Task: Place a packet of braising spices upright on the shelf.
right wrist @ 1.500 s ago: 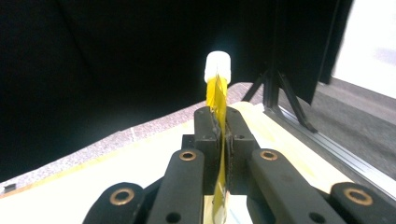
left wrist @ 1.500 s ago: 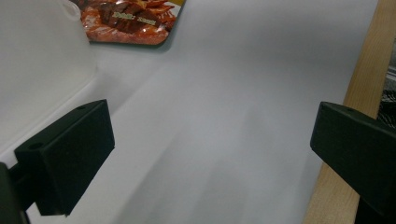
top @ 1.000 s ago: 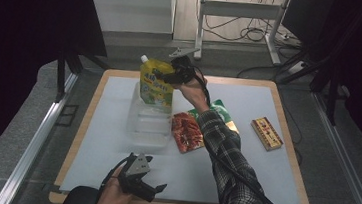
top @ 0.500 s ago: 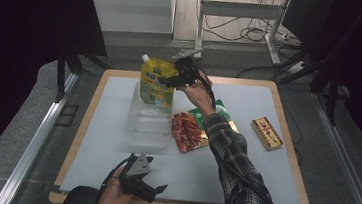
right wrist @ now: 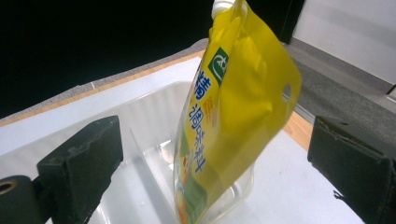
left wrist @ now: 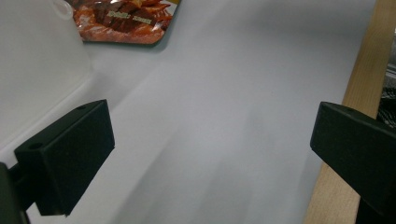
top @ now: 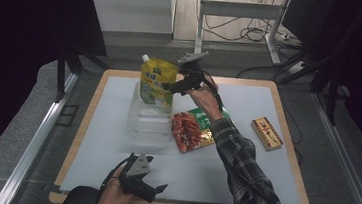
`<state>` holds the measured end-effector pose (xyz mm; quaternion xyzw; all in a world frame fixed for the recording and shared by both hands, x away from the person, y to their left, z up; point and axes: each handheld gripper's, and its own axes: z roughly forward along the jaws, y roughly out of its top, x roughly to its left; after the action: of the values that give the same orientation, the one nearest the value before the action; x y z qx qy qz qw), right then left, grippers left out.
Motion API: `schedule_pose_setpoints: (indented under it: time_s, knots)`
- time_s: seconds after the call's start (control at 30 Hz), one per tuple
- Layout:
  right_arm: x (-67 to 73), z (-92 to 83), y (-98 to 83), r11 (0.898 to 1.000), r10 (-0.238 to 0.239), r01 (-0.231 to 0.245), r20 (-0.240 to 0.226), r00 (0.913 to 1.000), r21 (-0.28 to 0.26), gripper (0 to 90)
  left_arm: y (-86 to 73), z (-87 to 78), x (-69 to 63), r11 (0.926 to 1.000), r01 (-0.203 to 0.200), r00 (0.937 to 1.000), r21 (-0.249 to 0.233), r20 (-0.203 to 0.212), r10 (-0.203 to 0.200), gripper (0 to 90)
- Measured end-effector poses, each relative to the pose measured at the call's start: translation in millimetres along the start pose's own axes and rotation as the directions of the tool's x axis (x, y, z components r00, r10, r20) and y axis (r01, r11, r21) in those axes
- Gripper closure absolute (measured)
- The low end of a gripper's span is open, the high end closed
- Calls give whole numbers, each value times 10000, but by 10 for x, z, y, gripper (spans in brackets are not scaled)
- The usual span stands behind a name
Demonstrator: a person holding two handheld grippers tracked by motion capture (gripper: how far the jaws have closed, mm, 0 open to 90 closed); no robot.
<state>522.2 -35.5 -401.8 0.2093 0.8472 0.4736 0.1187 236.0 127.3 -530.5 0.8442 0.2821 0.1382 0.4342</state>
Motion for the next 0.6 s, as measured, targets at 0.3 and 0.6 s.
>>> schedule_pose_setpoints:
  time_s: [0.3,0.6]
  knots:
    - [39,-153,-122,9995,-121,118,110,9999,291,18,0,-8,16,9994,323,9995,-135,-45,-323,0]
    - [81,-306,-292,9989,-203,204,-20,9998,426,13,6,-2,12,9990,441,9990,-118,89,-440,0]
